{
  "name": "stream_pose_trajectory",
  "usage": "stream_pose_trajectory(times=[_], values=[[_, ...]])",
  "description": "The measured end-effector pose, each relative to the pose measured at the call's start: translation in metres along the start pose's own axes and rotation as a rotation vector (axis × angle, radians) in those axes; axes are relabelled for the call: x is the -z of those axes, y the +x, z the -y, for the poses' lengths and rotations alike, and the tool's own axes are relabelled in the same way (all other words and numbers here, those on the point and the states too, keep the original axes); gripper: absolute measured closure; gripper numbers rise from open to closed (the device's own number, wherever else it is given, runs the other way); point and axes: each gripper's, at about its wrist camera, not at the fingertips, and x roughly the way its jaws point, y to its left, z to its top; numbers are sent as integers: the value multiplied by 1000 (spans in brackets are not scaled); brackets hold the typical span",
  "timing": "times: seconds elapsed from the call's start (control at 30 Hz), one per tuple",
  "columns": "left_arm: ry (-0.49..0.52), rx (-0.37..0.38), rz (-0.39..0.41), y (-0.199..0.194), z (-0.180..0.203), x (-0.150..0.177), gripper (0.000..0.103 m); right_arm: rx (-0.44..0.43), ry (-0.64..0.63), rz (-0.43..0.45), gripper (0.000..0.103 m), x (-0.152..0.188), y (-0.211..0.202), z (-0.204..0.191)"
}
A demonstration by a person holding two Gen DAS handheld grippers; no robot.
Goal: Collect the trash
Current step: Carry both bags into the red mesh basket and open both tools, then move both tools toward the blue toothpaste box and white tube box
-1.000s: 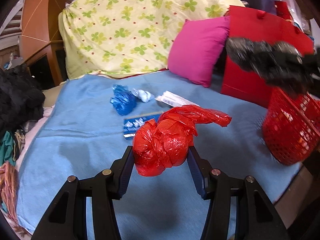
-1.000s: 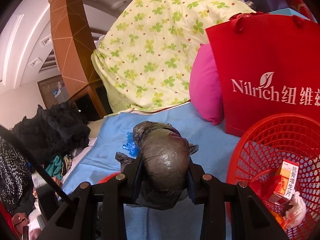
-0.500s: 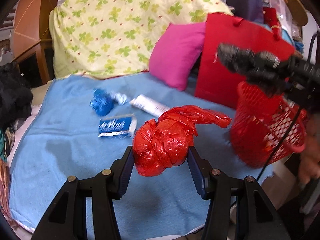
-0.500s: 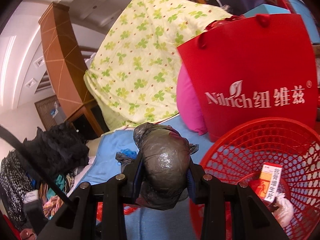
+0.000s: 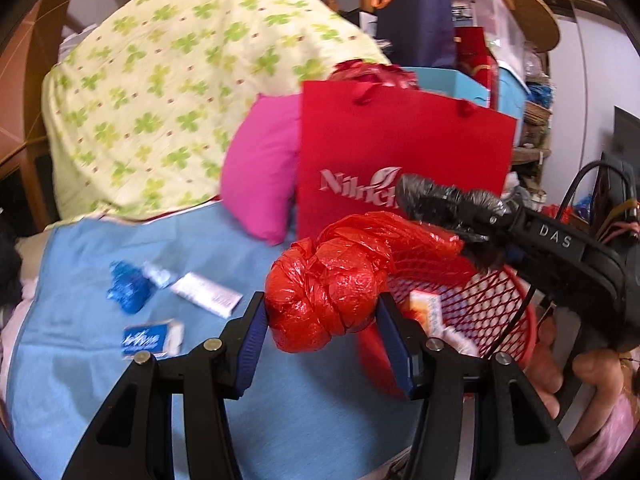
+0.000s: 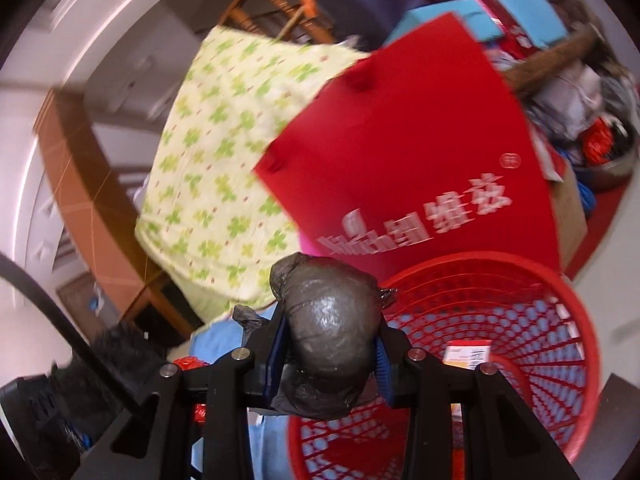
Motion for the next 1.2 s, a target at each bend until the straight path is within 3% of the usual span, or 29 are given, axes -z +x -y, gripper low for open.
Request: stream_pose_trajectory(times=[0.13, 0.17, 0.23, 0.27, 0.43, 0.63, 0.93, 1.03, 1.2], values=[[-2, 51, -16, 19, 21, -8, 45, 29, 88, 12, 60, -9, -7, 26], [-3, 68, -29, 26, 26, -9, 43, 33, 101, 14, 56, -12, -6, 30], [-3, 90, -43, 34, 35, -8, 39, 40, 149, 18, 38, -13, -7, 37], [1, 96, -47, 37, 39, -8, 33, 41, 164, 26, 37, -13, -9, 41], [21, 84, -48, 37, 36, 0, 33, 44, 150, 38, 37, -15, -10, 38], [-37, 1, -61, 28, -18, 17, 33, 38, 55, 41, 37, -10, -2, 8], [-190, -239, -111, 6, -144, 75, 33, -67, -208, 74, 37, 25, 3, -82], [-244, -307, -116, -3, -180, 92, 33, -130, -268, 31, 37, 43, 14, -111], [-312, -369, -131, -6, -217, 112, 33, -157, -315, -84, 37, 73, 46, -141]])
